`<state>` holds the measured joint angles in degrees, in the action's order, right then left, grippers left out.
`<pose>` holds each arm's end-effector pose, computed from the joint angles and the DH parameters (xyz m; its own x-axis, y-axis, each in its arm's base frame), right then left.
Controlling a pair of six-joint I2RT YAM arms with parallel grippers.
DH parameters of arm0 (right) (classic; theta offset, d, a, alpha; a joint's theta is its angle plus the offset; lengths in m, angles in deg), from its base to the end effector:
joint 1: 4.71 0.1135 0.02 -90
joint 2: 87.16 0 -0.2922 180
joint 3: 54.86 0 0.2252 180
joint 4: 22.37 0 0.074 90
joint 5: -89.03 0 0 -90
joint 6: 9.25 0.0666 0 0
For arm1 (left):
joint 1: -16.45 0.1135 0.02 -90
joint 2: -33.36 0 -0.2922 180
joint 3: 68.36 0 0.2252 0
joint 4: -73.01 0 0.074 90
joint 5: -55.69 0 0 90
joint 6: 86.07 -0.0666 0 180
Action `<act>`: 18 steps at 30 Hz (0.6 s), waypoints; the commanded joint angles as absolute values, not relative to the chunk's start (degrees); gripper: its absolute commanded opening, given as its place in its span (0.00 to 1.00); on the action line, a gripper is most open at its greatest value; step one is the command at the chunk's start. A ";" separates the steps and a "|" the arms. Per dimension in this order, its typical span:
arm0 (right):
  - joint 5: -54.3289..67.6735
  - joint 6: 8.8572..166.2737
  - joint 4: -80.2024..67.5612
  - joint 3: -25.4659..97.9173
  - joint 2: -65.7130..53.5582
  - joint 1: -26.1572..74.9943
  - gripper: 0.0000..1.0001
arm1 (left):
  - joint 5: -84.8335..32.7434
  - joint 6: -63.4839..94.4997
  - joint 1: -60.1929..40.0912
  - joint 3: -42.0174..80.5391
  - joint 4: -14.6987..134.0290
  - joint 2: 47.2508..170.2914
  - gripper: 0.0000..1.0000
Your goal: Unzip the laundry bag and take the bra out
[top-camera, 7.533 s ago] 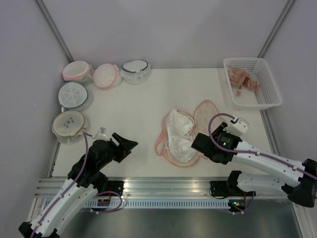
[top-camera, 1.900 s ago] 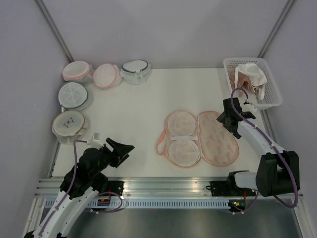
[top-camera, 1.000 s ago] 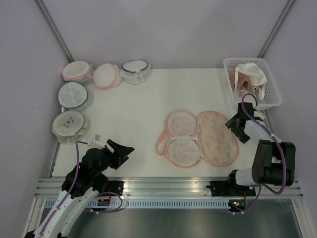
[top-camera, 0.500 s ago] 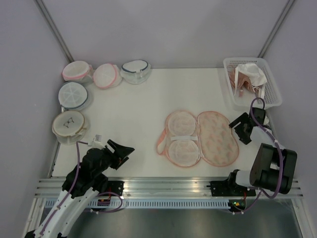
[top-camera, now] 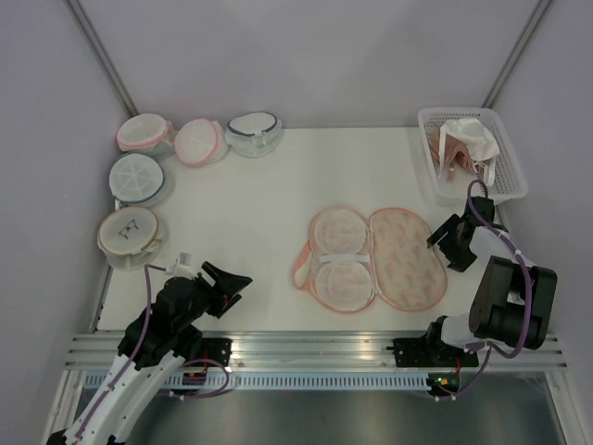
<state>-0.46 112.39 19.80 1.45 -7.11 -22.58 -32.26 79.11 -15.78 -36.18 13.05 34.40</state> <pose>0.2220 -0.0709 0.1823 -0.5806 0.7383 -0.3432 0.7141 0.6643 0.2210 0.0357 -0.0253 0.1675 -0.6452 -0.7353 -0.2074 -0.2511 0.4605 -0.8514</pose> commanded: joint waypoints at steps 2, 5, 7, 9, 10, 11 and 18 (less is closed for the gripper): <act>1.38 110.99 21.12 2.43 -5.33 -22.64 0.77 | -31.76 80.57 -15.81 -36.56 13.62 33.89 0.79; 1.58 110.28 21.12 2.17 -4.63 -22.11 0.75 | -31.76 80.57 -15.81 -36.74 13.53 31.87 0.79; 1.40 110.20 20.95 1.90 -4.54 -21.67 0.65 | -31.50 80.83 -15.81 -37.17 13.53 31.78 0.79; 1.58 110.19 20.77 1.81 -4.02 -21.58 0.51 | -31.49 80.74 -15.90 -37.26 13.44 31.70 0.79; 1.75 110.11 20.77 1.73 -3.58 -21.58 0.46 | -31.41 80.83 -15.81 -37.35 13.53 31.43 0.79; 2.10 110.11 20.60 1.90 -3.23 -21.50 0.44 | -31.41 80.75 -15.81 -37.53 13.53 31.26 0.79; 2.37 110.10 20.42 1.90 -4.27 -21.06 0.00 | -31.41 80.83 -15.81 -37.70 12.91 30.73 0.79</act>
<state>1.88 110.18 19.89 1.91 -4.07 -21.42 -32.24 79.37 -15.78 -37.38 13.01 33.88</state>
